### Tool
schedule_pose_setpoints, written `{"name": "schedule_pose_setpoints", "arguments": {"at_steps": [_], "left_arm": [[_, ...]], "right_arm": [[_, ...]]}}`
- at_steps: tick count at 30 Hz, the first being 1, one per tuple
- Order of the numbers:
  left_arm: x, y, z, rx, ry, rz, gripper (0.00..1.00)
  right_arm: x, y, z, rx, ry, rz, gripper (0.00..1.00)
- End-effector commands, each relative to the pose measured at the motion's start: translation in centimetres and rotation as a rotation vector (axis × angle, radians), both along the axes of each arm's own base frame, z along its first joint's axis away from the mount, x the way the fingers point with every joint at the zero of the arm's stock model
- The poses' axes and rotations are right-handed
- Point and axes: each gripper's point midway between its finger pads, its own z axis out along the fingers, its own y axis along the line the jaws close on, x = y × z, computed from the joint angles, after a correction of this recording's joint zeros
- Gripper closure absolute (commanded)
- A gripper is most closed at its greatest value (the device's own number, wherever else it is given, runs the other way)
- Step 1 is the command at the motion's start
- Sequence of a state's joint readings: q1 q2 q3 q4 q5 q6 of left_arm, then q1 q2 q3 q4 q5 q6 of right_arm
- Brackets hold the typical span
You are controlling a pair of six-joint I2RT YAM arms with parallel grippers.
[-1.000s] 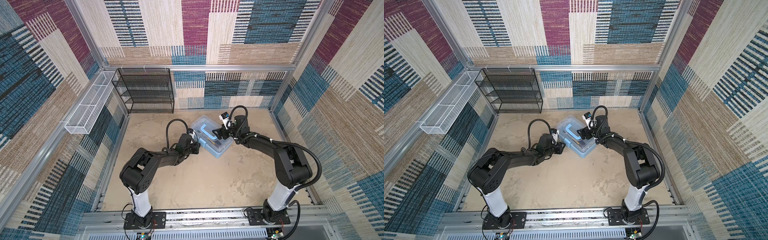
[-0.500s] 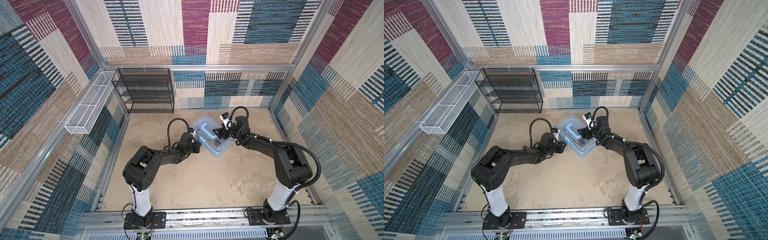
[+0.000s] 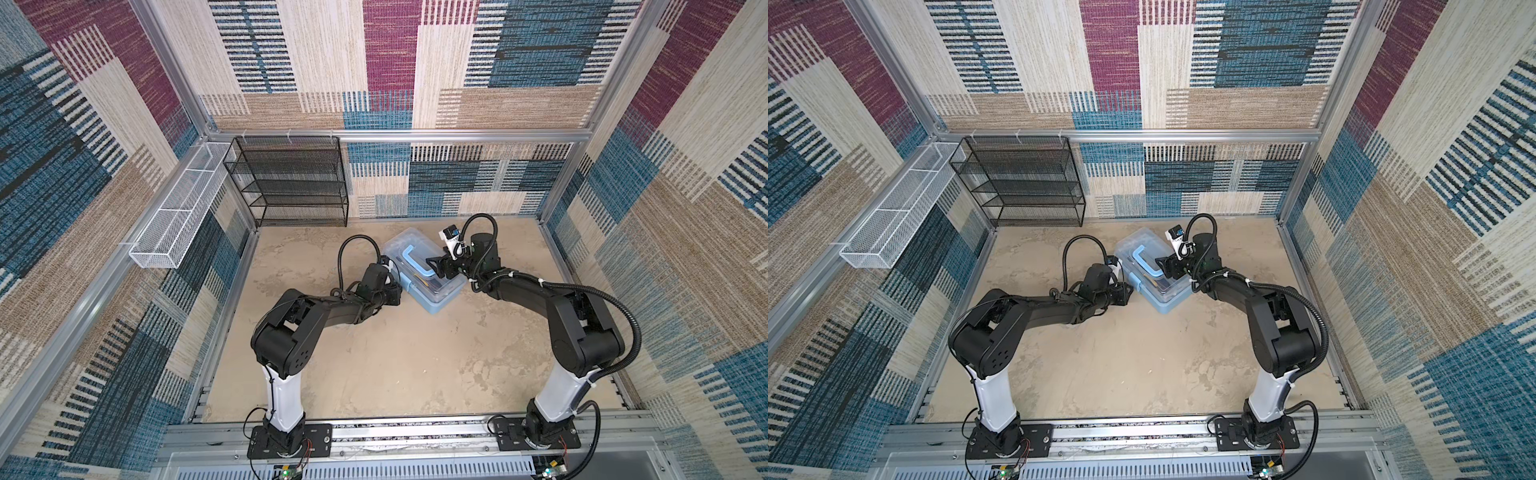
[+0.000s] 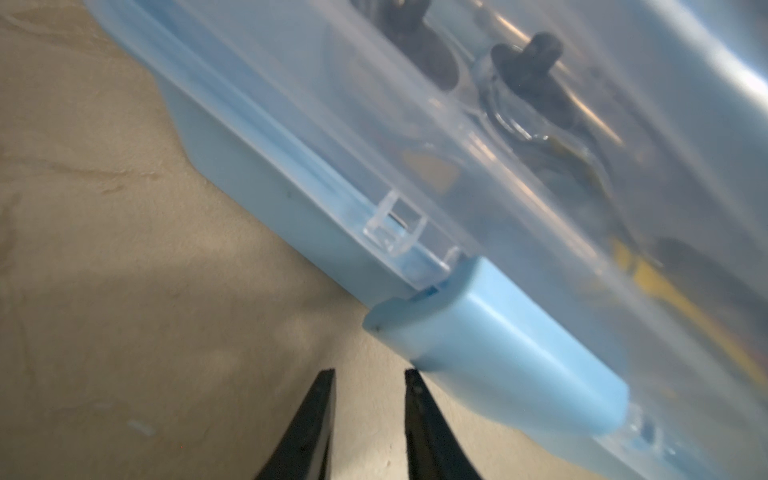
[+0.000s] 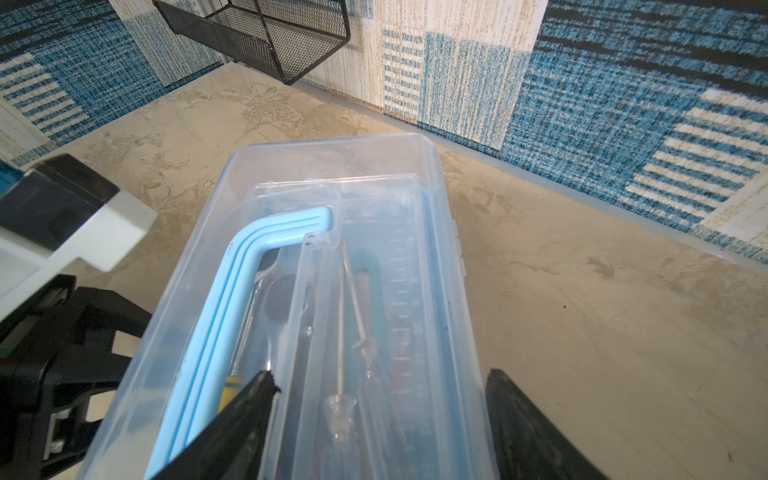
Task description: Pack the tool kit
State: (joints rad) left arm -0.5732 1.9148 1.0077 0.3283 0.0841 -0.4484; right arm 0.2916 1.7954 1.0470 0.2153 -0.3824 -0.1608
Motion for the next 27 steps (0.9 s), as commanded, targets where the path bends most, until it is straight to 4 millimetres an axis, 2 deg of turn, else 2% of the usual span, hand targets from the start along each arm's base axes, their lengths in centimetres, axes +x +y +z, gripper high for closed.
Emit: {"name": "schedule_pose_setpoints", "arguments": {"at_steps": [1,21,27], "left_arm": [[1.5,-1.4,2.7,-0.081,-0.084,-0.009,0.67],[2.6,-2.5,3.2,-0.109,-0.089,-0.011,0.67],[2.3,-2.3,3.4,-0.108,-0.092,-0.009,0.68]], "right_arm": [[-5.9,-1.3,-8.5,-0.11,0.389,-0.002,0.26],[-6.5,-1.1,-9.3,-0.135,0.401,0.003,0.29],[-6.1,-1.3,-8.6,-0.126,0.385,-0.021,0.28]]}}
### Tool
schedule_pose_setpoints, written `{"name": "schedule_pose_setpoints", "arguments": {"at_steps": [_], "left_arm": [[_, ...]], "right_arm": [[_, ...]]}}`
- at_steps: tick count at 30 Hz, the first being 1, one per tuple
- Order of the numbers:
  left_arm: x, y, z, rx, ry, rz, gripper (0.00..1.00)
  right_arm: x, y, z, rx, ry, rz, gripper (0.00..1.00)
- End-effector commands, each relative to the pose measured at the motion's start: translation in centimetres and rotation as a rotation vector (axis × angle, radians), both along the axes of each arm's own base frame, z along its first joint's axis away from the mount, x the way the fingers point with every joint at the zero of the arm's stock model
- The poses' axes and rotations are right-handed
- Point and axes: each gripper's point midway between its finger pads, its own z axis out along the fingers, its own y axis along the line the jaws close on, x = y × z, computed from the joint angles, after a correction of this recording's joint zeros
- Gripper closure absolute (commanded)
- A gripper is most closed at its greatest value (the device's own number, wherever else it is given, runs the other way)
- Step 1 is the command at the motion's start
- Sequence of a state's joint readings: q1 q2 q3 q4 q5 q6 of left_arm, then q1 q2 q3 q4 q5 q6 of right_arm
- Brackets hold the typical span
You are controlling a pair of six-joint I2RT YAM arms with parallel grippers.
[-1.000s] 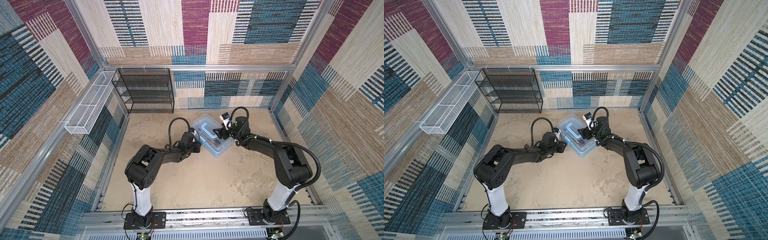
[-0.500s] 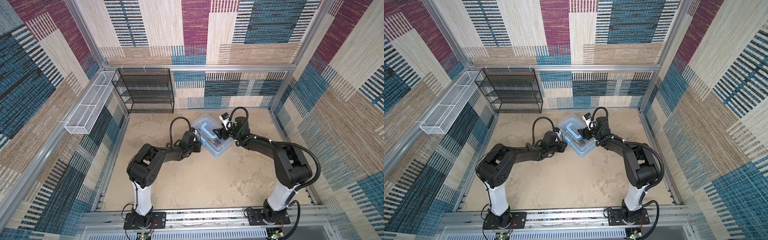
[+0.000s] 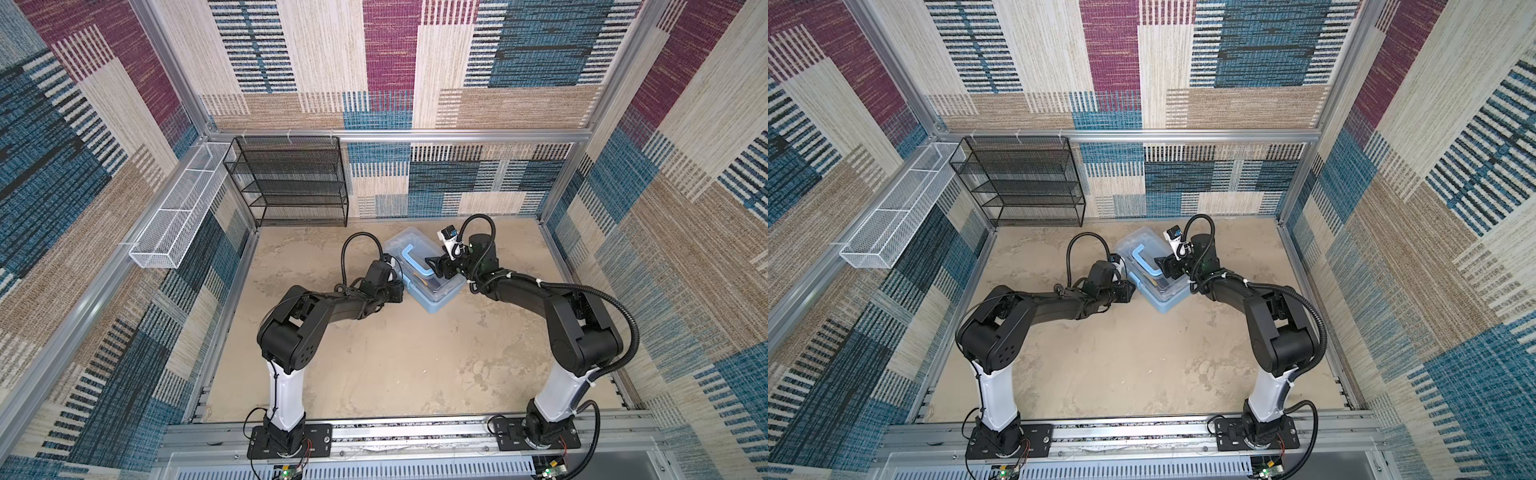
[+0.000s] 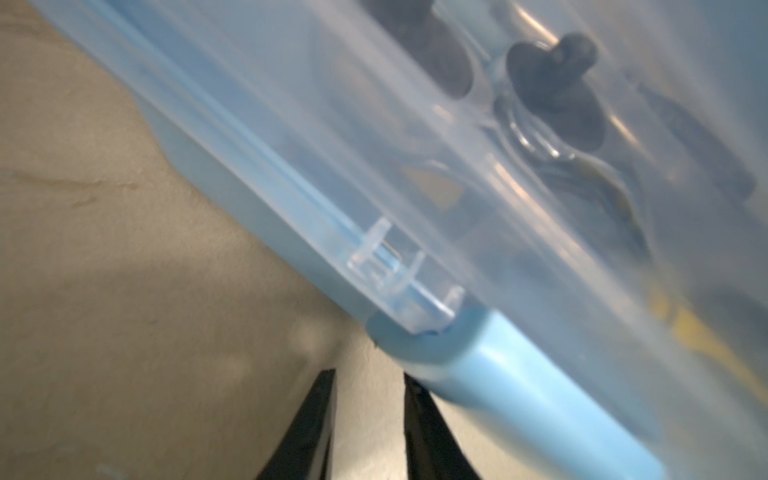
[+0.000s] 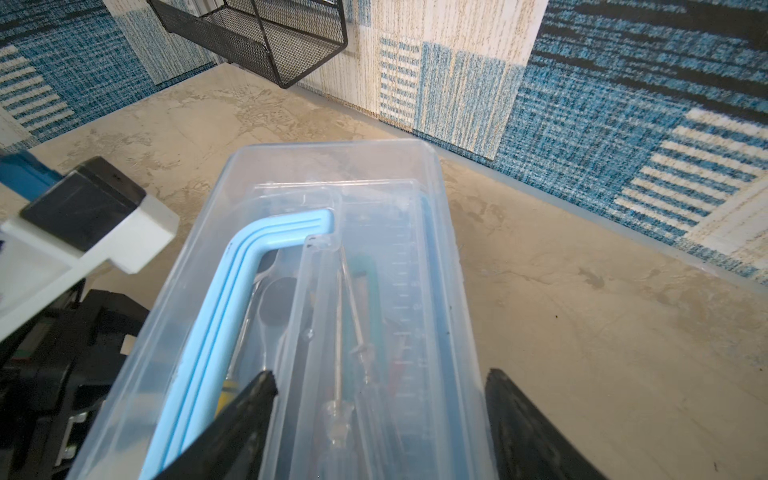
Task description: Pack the tool kit
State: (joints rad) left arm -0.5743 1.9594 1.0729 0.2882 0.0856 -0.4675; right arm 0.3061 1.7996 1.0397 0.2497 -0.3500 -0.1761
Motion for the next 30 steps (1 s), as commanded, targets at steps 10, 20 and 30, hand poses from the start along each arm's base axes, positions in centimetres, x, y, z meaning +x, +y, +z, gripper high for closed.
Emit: {"name": "schedule_pose_setpoints", "arguments": {"at_steps": [10,20,30], "left_arm": [[-0.2,0.7,3.9,-0.071,-0.144,0.026,0.68],[-1.7,2.8,4.8,-0.013,-0.168,0.043,0.67],[-3.3,5.9,5.7,0.093,-0.21,0.087,0.65]], "right_arm": [[-4.5,-0.7,-4.0,-0.011,0.352,-0.047,0.22],[-2.2,-1.4,4.1,0.047,0.189,-0.137,0.08],[-2.1,-5.2,12.6,0.033,-0.111,-0.299,0.0]]}}
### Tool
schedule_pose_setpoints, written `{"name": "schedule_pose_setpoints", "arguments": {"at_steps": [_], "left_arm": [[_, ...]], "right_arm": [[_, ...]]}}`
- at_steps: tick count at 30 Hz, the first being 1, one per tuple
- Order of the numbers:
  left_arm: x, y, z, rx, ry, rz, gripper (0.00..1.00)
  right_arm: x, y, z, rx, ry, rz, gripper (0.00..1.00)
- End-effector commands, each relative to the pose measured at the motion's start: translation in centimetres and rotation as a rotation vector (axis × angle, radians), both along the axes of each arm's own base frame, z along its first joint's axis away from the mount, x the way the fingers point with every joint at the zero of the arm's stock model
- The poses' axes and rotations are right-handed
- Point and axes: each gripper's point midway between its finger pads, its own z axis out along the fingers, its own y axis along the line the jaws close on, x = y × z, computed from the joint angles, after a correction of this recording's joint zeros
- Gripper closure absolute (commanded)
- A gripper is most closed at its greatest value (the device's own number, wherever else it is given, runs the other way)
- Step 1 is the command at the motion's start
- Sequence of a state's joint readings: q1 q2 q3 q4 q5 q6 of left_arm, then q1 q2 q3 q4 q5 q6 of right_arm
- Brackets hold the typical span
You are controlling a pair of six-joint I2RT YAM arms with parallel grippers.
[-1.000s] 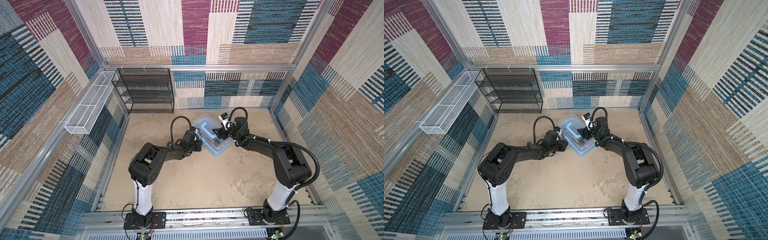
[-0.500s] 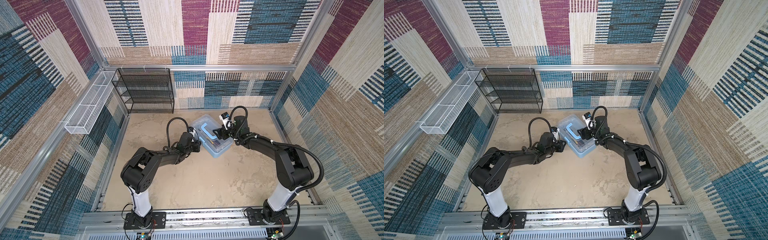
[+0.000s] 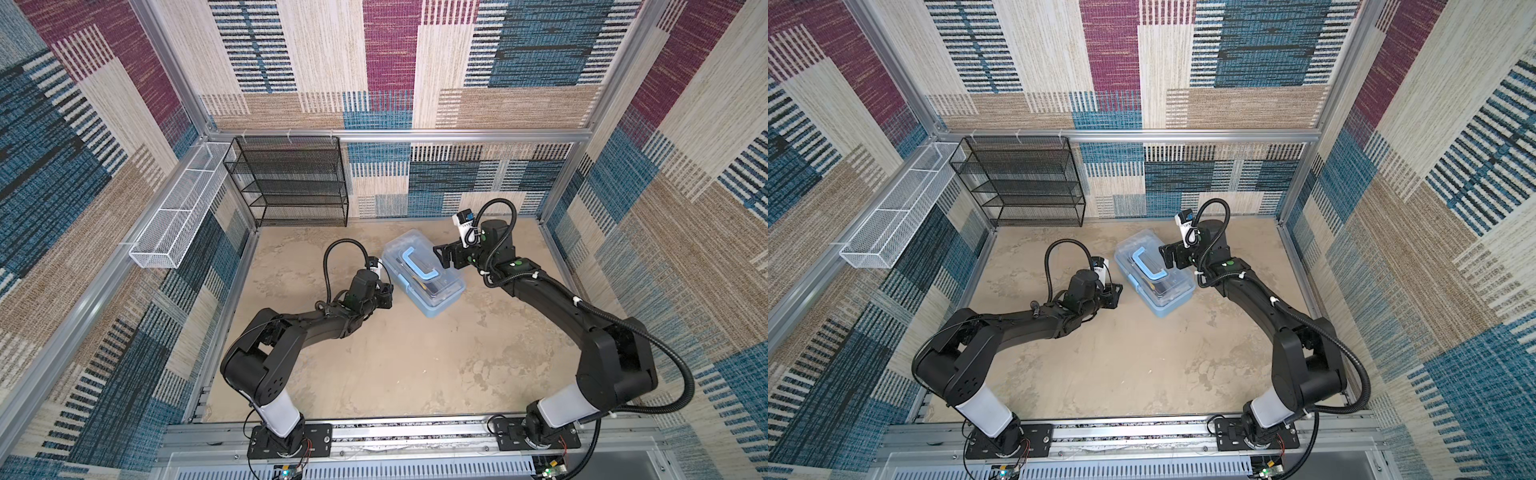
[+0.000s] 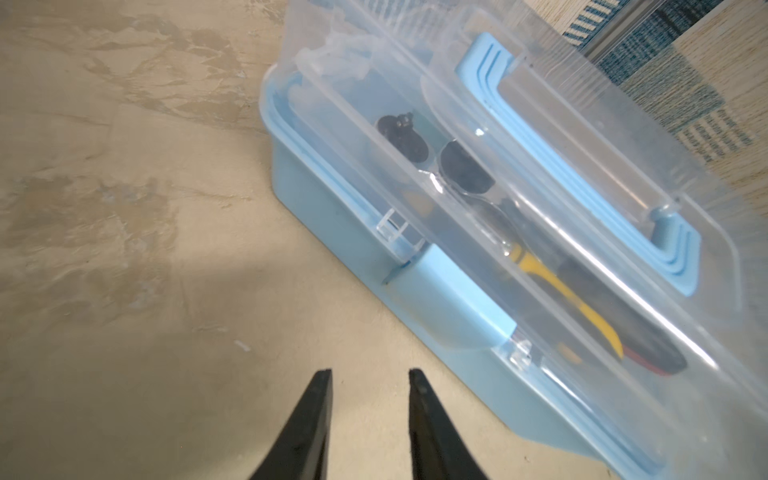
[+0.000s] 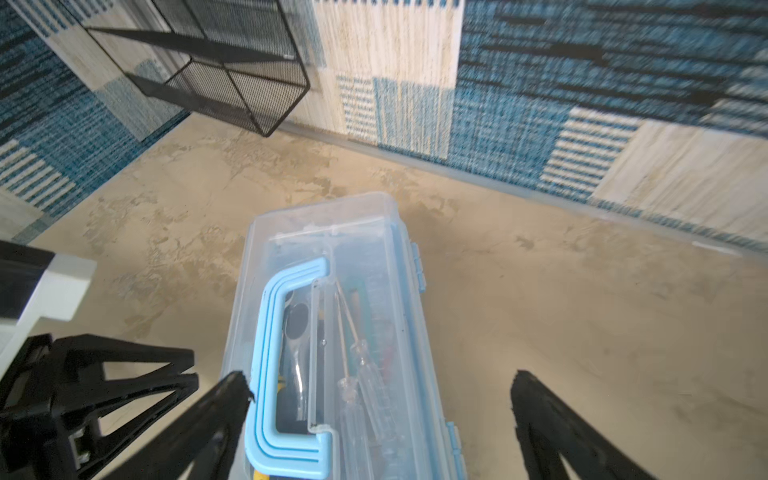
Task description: Pack the tool kit
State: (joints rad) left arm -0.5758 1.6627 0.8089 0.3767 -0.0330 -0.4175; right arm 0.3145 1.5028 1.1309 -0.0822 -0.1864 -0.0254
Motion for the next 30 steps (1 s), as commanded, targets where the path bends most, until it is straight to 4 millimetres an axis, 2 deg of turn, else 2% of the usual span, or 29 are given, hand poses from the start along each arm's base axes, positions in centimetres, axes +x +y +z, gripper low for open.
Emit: {"name": "schedule_pose_setpoints", "arguments": {"at_steps": [1,3,6,10,13,15,18,22,24,30], "left_arm": [[-0.1,1.9,1.0,0.09,-0.054,0.033,0.64],[-0.5,3.2,1.5,0.134,-0.074,0.06,0.57],[-1.1,5.3,2.5,0.189,-0.111,0.105,0.49],[-1.8,7.6,3.0,0.261,-0.137,0.149,0.35],[-2.1,9.6,3.0,0.319,-0.143,0.202,0.28],[-2.3,10.7,3.0,0.344,-0.153,0.227,0.27],[-2.6,12.1,3.5,0.373,-0.172,0.266,0.25],[-3.1,13.6,4.1,0.404,-0.2,0.307,0.22],[-3.2,14.6,4.2,0.397,-0.203,0.35,0.18],[-3.6,16.1,5.6,0.356,-0.259,0.38,0.18]], "right_arm": [[0.1,-3.2,2.6,-0.043,-0.158,-0.144,0.0],[-0.9,-5.6,3.4,-0.049,-0.256,-0.234,0.0],[-3.3,-9.3,3.1,-0.067,-0.382,-0.359,0.0],[-6.0,-14.2,0.1,-0.083,-0.456,-0.526,0.0],[-7.9,-16.2,-2.5,-0.057,-0.511,-0.581,0.0],[-8.6,-16.6,-4.3,-0.058,-0.513,-0.584,0.0],[-8.4,-17.2,-6.5,-0.078,-0.486,-0.605,0.0],[-7.2,-17.4,-6.8,-0.049,-0.48,-0.597,0.0],[-6.6,-17.7,-7.7,-0.045,-0.455,-0.6,0.0],[-7.1,-18.5,-8.9,0.016,-0.451,-0.583,0.0]]}}
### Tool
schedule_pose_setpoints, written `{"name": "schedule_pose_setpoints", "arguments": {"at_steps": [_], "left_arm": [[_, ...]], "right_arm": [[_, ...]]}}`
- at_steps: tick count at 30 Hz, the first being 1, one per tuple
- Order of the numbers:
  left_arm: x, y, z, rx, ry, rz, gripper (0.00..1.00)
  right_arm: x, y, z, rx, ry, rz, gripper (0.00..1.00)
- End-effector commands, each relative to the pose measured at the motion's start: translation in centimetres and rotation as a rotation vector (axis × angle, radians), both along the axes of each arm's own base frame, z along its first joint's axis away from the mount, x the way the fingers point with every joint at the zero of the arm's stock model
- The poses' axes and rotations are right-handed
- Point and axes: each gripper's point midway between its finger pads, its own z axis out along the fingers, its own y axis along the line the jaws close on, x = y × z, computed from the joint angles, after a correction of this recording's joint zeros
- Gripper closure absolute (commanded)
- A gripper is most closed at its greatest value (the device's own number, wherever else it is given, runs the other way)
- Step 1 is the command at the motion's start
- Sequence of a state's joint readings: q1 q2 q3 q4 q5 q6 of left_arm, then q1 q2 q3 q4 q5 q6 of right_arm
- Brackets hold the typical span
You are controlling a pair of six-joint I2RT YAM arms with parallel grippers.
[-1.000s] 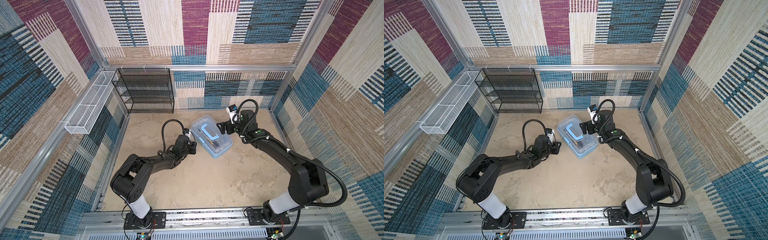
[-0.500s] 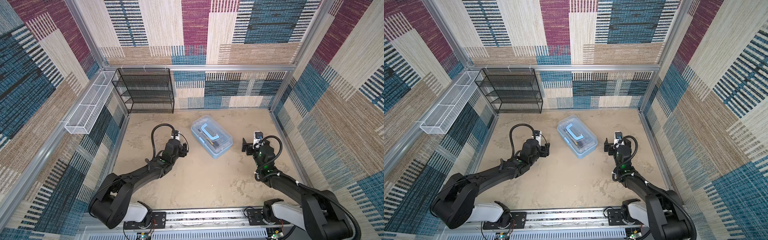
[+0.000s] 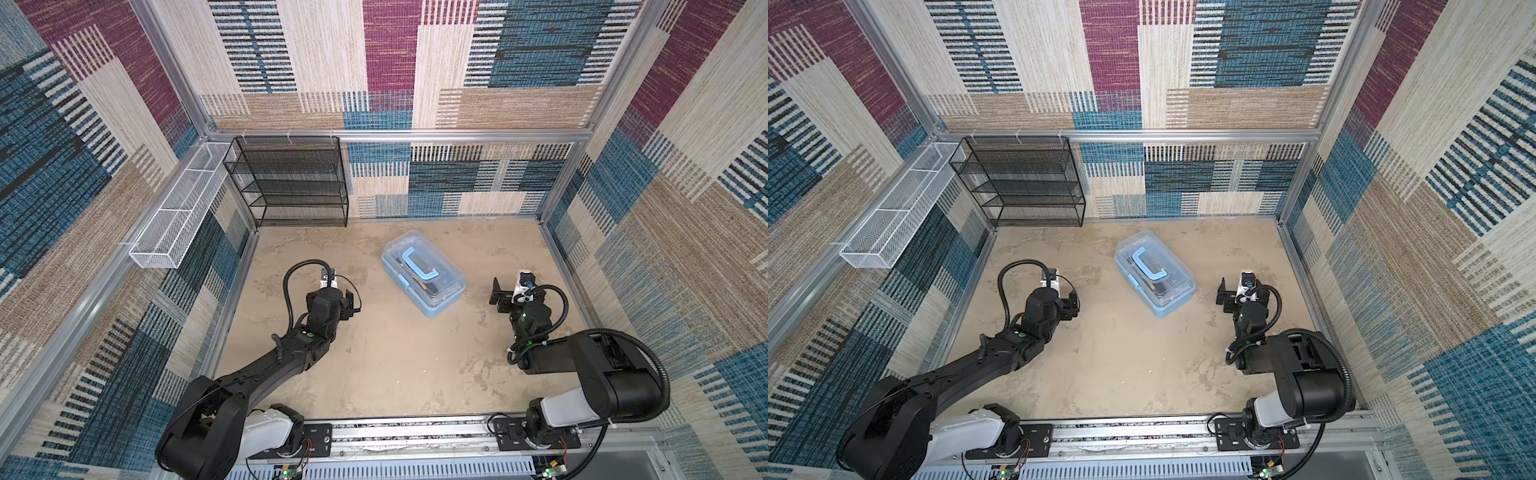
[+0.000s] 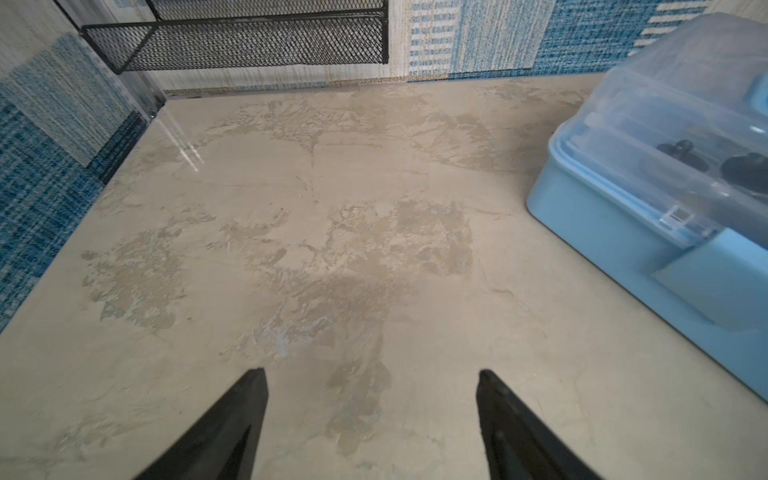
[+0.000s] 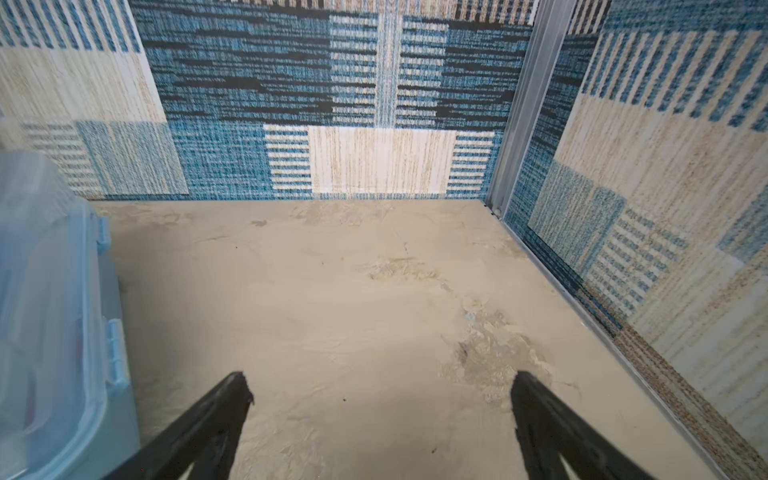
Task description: Pack the tool kit
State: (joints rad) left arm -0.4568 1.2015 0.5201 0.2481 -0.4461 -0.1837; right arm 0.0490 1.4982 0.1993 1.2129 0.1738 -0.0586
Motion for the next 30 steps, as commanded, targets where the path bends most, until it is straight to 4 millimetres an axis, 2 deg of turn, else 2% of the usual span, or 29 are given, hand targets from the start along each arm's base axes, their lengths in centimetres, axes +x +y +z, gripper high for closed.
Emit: {"name": "schedule_pose_setpoints", "arguments": {"at_steps": [1,3,8,11,13,17,18,21,26,30], "left_arm": [[0.2,0.8,2.1,0.02,-0.081,0.012,0.18],[-0.2,1.6,3.0,0.067,-0.109,0.02,0.16],[-1.2,4.0,3.6,0.11,-0.196,0.047,0.14],[-1.6,4.3,3.8,0.128,-0.26,-0.009,0.14],[-1.8,4.7,3.3,0.123,-0.272,-0.014,0.14],[-1.5,6.8,1.1,0.053,-0.213,0.039,0.14],[-1.2,7.3,1.4,0.031,-0.233,0.051,0.15],[-0.9,8.2,0.5,0.024,-0.222,0.064,0.15],[0.4,8.7,-0.9,0.013,-0.183,0.046,0.17],[1.5,8.8,-0.6,0.024,-0.233,0.014,0.19]], "right_arm": [[-0.2,0.1,1.5,0.048,-0.101,0.024,0.0],[0.1,0.1,1.0,0.055,-0.069,0.029,0.0],[0.2,0.1,0.9,0.059,-0.061,0.034,0.0],[0.2,0.1,1.0,0.056,-0.065,0.033,0.0],[0.2,0.1,0.9,0.057,-0.062,0.034,0.0],[0.2,0.1,1.0,0.056,-0.067,0.033,0.0],[0.2,0.1,1.0,0.056,-0.064,0.034,0.0],[0.2,0.1,1.0,0.056,-0.066,0.033,0.0],[0.2,0.1,0.9,0.057,-0.063,0.034,0.0],[0.3,0.1,1.0,0.057,-0.066,0.034,0.0]]}}
